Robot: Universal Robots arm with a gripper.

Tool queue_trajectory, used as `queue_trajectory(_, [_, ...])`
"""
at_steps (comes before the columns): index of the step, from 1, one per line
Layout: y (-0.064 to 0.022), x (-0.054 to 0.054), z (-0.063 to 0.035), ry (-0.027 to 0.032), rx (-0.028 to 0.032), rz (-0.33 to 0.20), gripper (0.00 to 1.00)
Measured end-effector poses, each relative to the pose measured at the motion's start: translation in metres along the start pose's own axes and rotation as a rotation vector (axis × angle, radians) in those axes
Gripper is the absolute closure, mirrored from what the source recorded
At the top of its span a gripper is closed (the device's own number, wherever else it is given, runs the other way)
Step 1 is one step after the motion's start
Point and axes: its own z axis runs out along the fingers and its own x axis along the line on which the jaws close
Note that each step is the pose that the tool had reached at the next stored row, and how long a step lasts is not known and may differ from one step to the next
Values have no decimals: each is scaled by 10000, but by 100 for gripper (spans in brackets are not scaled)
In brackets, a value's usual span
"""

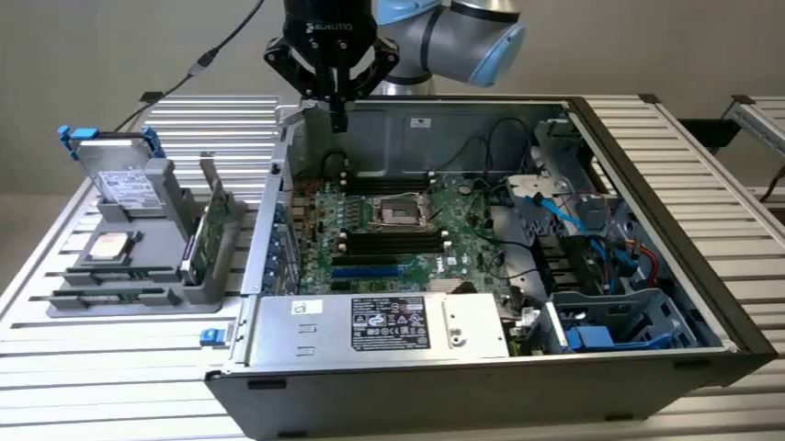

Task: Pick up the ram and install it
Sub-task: 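Reach for the ram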

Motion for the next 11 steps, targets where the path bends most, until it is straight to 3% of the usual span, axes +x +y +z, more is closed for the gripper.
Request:
queue_trajectory(8, [0,7,0,0,0,0,90])
queue_trajectory(11, [1,123,-3,1,0,1,90])
